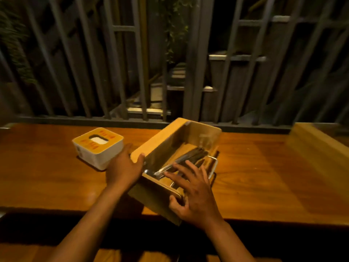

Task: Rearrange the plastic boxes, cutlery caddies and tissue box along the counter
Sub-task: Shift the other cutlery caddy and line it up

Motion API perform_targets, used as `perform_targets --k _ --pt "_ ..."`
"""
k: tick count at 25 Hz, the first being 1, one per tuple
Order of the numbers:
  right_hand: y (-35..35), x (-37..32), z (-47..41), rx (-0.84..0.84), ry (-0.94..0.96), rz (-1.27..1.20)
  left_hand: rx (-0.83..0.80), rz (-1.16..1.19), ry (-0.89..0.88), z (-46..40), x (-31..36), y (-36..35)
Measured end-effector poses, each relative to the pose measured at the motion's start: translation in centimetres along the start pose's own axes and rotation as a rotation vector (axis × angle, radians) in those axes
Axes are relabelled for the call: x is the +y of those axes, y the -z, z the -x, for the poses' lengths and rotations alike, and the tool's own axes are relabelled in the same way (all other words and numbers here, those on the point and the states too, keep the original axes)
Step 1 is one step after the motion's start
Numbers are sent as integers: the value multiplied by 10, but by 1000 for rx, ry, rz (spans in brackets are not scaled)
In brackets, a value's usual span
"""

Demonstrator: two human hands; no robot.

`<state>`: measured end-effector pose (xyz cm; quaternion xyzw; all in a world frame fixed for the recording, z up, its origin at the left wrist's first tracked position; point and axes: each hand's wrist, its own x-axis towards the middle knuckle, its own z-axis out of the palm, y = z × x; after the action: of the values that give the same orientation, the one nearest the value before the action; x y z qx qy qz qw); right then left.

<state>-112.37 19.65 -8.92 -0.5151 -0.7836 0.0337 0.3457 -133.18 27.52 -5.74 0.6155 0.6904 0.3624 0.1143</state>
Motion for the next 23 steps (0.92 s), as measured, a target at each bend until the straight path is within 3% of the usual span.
perform_targets --k 2,6,13,23 --pt "11 10 13 18 -86 -100 -98 40 22 3 0 2" --pt "27 33 26 168 -230 -232 -310 336 131 23 16 -9" --pt "37 53 25 133 -207 -177 -274 406 222 35 41 -20" --pt "141 173 66 192 -276 -145 -171 374 205 84 173 -130"
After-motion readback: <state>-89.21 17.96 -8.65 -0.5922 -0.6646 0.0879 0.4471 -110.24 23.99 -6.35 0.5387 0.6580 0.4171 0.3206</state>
